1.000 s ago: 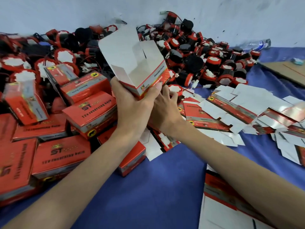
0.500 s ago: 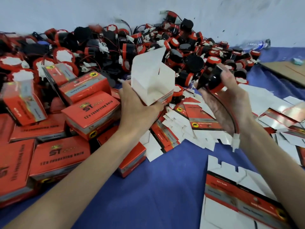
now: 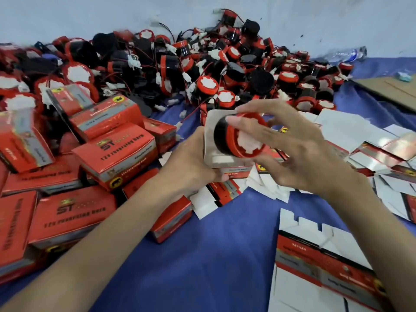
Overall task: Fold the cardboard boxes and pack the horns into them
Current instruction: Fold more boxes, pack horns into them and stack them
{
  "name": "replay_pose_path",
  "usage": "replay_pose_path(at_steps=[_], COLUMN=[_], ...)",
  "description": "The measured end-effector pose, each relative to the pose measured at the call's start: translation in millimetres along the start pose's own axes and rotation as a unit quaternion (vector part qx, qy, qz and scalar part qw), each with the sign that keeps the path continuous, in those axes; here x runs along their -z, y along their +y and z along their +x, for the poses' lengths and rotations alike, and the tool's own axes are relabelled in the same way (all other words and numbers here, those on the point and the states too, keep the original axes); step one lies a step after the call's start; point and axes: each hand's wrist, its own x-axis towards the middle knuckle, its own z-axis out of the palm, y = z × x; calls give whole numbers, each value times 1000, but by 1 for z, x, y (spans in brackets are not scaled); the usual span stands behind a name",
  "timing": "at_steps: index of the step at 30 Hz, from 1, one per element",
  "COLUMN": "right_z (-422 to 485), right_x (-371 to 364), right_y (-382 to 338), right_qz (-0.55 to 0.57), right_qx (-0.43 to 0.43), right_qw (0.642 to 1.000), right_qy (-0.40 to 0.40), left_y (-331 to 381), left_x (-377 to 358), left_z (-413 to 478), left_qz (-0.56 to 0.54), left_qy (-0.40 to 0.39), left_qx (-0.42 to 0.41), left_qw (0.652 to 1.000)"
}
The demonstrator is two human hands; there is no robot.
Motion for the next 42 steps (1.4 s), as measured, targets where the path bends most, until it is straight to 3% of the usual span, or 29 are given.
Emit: replay_pose_path(at_steps=[3, 5, 9, 12, 16, 24, 28, 32, 34, 36, 39, 42], right_z=[-1, 0, 2, 3, 4, 0, 2, 18, 23, 31, 44, 53], right_x=[-11, -16, -16, -11, -6, 19, 39, 30, 18, 11, 3, -12], right_y=[-6, -8, -13, -10, -9, -1, 2, -15, -21, -25, -30, -29], right_qz=[-19, -16, -45, -9, 44, -20, -46, -36, -66, -70, -111, -162], right_qx=[-69, -124, -137, -150, -154, -219, -268, -196, -162, -190, -154, -194], right_qw=[992, 982, 979, 971, 956, 956, 935, 973, 974, 959, 961, 926], right_qy=[-108, -139, -148, -187, -245, -196, -229, -117, -145, -200, -199, -281], left_y=[-2, -3, 8, 10, 6, 6, 4, 2, 2, 1, 1, 0], left_x=[-3, -2, -1, -2, -3, -4, -4, -4, -4, -5, -5, -5], left_z=[0, 2, 0, 1, 3, 2, 5, 4, 3, 4, 2, 2], left_qz=[45, 55, -41, -131, -81, -37, -19, -10, 1, 2, 18, 19], left_qy=[6, 10, -43, -51, -7, 2, -6, -7, 3, 9, 12, 17], left_qx=[-6, -7, -32, -3, 46, 74, 74, 70, 66, 51, 12, 2], left_qw=[999, 998, 998, 990, 996, 997, 997, 997, 998, 999, 1000, 1000])
